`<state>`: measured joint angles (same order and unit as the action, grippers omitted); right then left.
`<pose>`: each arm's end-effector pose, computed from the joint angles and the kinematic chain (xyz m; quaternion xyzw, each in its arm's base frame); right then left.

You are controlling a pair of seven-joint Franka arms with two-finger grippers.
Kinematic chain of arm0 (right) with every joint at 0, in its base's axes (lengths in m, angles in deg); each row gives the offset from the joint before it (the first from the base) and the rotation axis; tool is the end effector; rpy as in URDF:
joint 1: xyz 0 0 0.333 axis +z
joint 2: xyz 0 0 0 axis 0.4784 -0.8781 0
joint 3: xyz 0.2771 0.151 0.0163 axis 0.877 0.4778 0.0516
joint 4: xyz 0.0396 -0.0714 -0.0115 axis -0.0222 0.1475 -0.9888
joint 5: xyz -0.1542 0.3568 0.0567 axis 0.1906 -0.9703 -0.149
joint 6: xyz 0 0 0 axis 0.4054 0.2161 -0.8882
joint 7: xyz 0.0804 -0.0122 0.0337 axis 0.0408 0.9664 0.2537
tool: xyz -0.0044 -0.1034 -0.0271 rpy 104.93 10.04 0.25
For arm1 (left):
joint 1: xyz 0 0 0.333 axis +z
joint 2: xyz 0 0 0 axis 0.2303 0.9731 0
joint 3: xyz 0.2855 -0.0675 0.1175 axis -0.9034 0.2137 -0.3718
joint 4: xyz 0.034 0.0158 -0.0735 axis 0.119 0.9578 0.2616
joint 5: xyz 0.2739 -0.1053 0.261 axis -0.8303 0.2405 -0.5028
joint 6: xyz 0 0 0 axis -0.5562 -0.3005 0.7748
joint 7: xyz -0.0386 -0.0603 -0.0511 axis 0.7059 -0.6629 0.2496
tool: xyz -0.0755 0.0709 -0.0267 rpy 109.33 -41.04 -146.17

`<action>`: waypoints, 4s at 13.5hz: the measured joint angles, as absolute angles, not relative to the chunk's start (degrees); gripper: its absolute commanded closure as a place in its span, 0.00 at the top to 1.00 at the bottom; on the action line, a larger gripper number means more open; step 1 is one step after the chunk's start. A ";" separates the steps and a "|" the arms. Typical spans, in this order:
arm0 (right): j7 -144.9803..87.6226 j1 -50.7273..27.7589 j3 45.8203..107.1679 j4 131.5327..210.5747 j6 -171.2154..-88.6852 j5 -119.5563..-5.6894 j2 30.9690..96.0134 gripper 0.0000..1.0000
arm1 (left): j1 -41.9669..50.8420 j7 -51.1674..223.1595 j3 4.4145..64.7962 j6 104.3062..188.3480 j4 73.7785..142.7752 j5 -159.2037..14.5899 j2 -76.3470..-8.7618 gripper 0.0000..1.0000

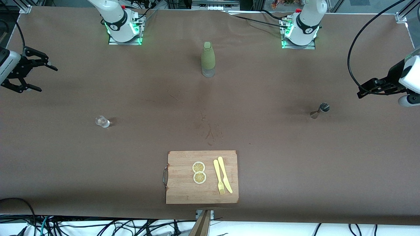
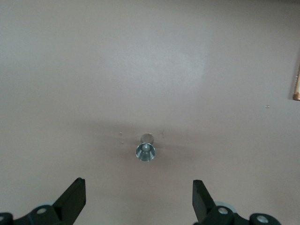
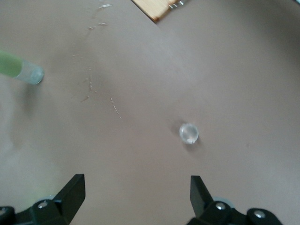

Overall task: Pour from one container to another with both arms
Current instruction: 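Move the right gripper toward the glass while the left gripper approaches the jigger, then grasp the clear glass with the right gripper while the left gripper grasps the jigger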

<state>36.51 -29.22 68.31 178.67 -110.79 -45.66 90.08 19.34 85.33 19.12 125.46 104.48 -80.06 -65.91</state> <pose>0.5251 -0.1019 0.5328 -0.8807 -0.4349 -0.0729 0.1729 0.5700 0.0310 0.5638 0.9966 0.0802 -0.0174 0.0113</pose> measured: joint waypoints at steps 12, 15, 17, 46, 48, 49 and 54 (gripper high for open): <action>72.30 -34.99 63.16 179.21 -108.04 -71.72 74.38 0.99 | 42.68 33.46 18.55 124.43 110.72 -57.73 -58.32 1.00; 77.89 -36.14 63.15 179.27 -108.15 -78.28 67.98 0.99 | 47.99 18.21 18.55 124.43 111.32 -51.74 -53.38 1.00; 82.37 -36.14 63.18 179.28 -108.17 -82.50 63.83 0.99 | 50.58 8.57 18.58 124.32 111.43 -48.22 -49.78 1.00; 108.74 -39.08 65.97 175.61 -107.96 -96.38 41.72 0.95 | 50.96 -77.46 20.07 115.84 115.63 -20.79 -20.47 1.00; 108.76 -39.08 66.14 175.58 -107.96 -96.43 41.65 0.95 | 49.62 -77.87 20.12 115.85 115.89 -18.99 -19.74 0.99; 108.77 -39.08 66.14 175.58 -107.96 -96.44 41.63 0.95 | 48.95 -78.11 20.12 115.91 116.12 -18.18 -19.45 0.99; 108.92 -39.15 66.14 175.58 -107.96 -96.68 40.77 0.82 | 47.38 -78.91 20.12 116.71 116.43 -16.96 -18.37 0.59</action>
